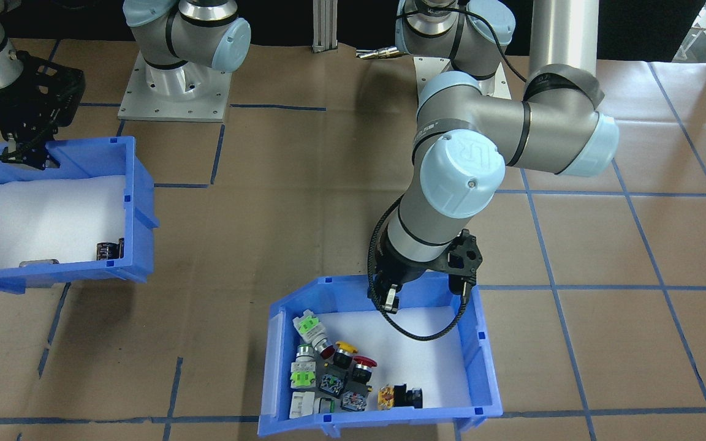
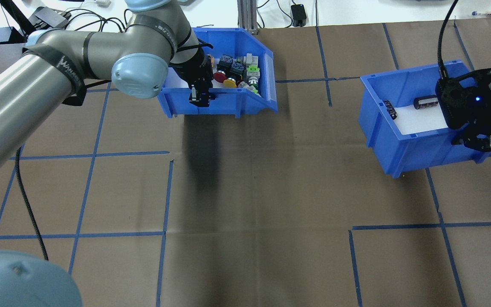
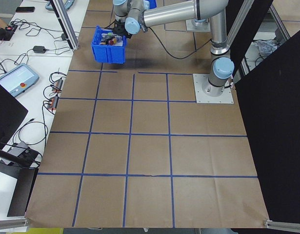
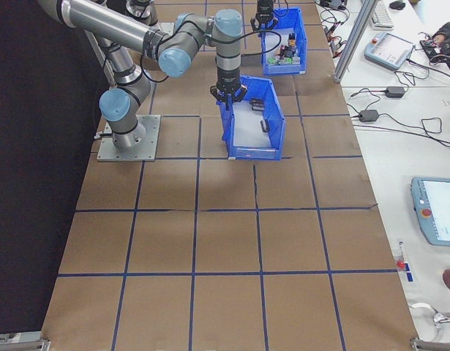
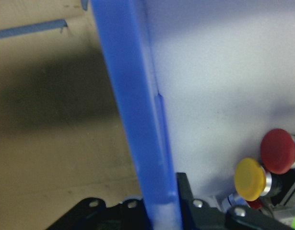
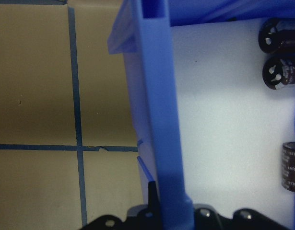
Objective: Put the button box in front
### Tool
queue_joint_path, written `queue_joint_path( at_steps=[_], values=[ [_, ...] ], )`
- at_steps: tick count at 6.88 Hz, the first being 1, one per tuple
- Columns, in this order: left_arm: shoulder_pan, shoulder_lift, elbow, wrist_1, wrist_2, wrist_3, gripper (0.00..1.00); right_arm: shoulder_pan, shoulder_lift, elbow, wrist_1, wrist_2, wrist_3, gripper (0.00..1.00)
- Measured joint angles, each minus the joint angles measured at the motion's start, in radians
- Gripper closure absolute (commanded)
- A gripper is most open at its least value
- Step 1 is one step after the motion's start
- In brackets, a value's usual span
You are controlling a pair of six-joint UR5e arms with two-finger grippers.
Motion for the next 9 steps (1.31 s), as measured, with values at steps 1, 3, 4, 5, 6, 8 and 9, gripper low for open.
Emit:
queue_joint_path(
  at_steps=[1,3,4,5,6,8,9],
  values=[
    [-0.025,-0.052,0.063,0.001,-0.019,-0.010,0.99,-0.008,-0.002,0.003,-0.008,0.010,-0.005,1.00],
    [-0.069,-0.117,0.121,0.007,-0.063,-0.029,0.80,-0.025,-0.002,0.003,-0.020,0.032,0.014,1.00],
    [-0.082,-0.133,0.129,0.023,-0.072,-0.028,0.53,-0.040,-0.001,0.003,-0.016,0.045,0.044,1.00],
    [-0.086,-0.143,0.133,0.046,-0.072,-0.020,0.29,-0.047,-0.001,0.004,-0.010,0.062,0.074,0.99],
    [-0.086,-0.148,0.135,0.058,-0.069,-0.022,0.10,-0.049,-0.003,0.012,-0.008,0.068,0.089,0.99],
    [-0.081,-0.138,0.137,0.058,-0.063,-0.032,0.02,-0.050,-0.025,0.044,-0.004,0.065,0.096,0.99],
    [-0.073,-0.117,0.137,0.041,-0.060,-0.031,0.02,-0.051,-0.049,0.066,-0.002,0.063,0.095,0.99]
  ],
)
